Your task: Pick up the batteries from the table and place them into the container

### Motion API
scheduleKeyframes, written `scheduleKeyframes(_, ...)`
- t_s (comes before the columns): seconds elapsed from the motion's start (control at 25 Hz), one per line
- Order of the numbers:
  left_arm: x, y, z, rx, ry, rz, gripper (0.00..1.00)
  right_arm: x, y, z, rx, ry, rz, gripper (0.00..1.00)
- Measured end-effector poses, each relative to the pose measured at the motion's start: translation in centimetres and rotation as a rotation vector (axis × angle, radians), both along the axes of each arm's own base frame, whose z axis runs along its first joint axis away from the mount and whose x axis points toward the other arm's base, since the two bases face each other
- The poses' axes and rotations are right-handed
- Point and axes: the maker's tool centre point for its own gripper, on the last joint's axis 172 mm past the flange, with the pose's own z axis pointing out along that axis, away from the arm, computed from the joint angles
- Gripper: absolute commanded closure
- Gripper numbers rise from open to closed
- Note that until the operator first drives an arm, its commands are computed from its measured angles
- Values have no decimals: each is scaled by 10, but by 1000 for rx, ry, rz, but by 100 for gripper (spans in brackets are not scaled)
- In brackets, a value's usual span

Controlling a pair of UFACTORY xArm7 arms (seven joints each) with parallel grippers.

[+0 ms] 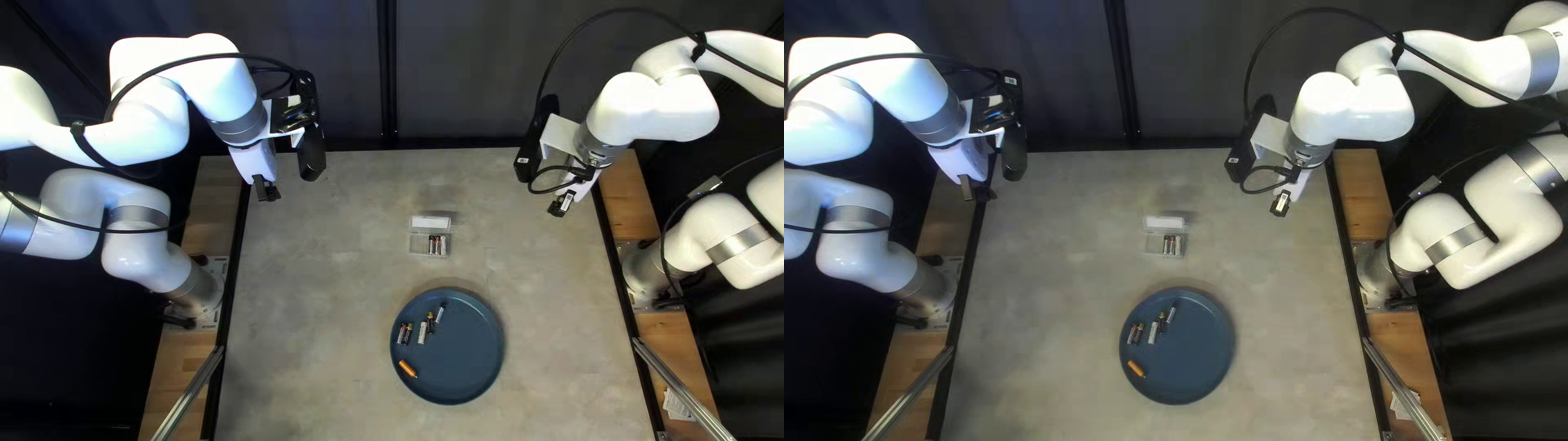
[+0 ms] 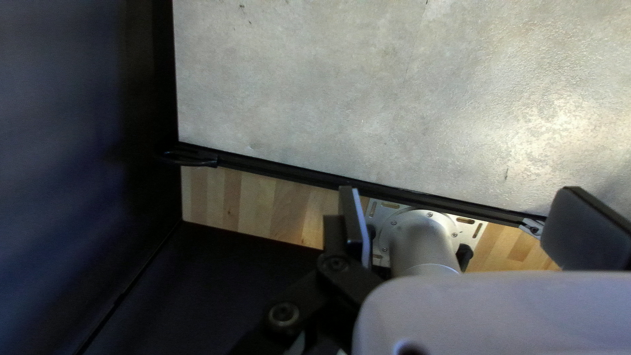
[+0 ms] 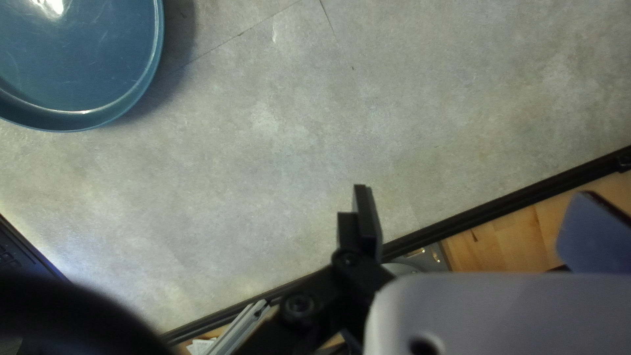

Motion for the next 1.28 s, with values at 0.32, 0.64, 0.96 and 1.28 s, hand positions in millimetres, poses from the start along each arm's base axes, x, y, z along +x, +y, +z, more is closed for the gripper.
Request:
scheduleKeyframes(0.32, 70, -83, -10, -35, -52, 278, 0, 0, 0, 0, 0, 0, 0, 0)
scheduleKeyframes(0.64, 93, -124, -16, -54, -87, 326, 0, -4, -5, 6, -13, -1, 9, 0)
scheduleKeyframes(0.96, 136, -141, -37, -89, -138, 484, 0, -34, -85, 43, -50, -31, -25, 0)
scheduleKeyframes(1.28, 213, -184, -105, -104, -172, 501, 0, -29, -88, 35, -44, -33, -47, 0)
